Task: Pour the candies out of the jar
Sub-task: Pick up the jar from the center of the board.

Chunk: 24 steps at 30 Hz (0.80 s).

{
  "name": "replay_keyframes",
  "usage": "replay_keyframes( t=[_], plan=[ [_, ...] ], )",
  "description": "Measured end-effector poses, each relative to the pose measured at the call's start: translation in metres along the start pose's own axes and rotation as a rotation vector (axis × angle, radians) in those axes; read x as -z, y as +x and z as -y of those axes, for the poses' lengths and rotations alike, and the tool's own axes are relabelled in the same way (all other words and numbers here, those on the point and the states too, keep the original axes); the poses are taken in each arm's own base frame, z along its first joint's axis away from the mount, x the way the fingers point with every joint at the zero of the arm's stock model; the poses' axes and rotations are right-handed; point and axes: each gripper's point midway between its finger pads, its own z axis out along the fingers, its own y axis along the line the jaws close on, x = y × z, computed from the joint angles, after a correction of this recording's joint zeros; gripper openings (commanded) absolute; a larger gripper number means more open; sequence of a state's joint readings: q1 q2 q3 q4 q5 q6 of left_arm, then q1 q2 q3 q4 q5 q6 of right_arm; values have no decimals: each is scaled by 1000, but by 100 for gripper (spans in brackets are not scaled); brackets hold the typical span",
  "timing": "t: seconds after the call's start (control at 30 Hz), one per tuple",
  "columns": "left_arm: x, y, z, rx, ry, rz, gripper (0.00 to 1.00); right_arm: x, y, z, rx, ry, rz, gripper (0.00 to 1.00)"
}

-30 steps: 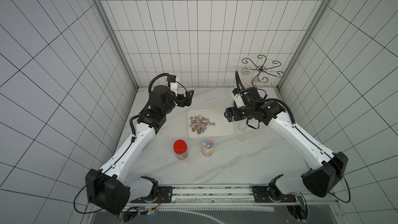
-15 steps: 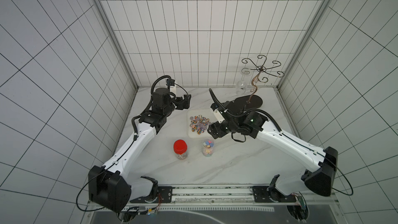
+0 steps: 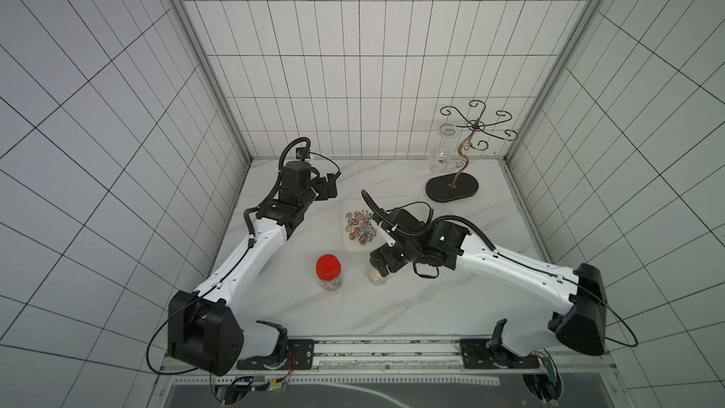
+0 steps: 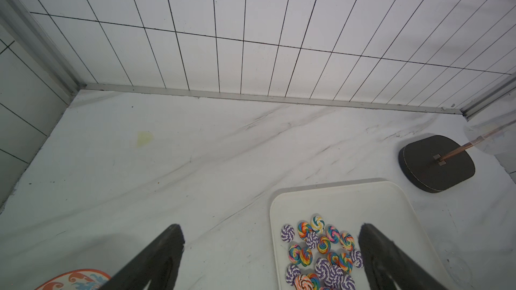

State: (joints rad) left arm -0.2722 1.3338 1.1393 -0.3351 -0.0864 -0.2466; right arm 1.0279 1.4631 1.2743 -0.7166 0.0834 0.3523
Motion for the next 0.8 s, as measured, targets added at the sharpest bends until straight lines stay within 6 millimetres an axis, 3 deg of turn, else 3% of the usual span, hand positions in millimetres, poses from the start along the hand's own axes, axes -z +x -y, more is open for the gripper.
replay_keyframes(
  t=[0.17,0.33,0.57,0.8],
  plan=[
    [-10,4,-18,35,-37,-21,97,-6,0,0,-2,5,3,89],
    [-16,7,-33,71,-55,-38,97,-24,3,0,7,18,-26,87],
    [-16,8,-30,78,-31,-44,97,-47,13,2,27,39,-85,83],
    [-16,8,-27,84,-14,-48,97,-54,17,3,35,45,-105,80]
  ],
)
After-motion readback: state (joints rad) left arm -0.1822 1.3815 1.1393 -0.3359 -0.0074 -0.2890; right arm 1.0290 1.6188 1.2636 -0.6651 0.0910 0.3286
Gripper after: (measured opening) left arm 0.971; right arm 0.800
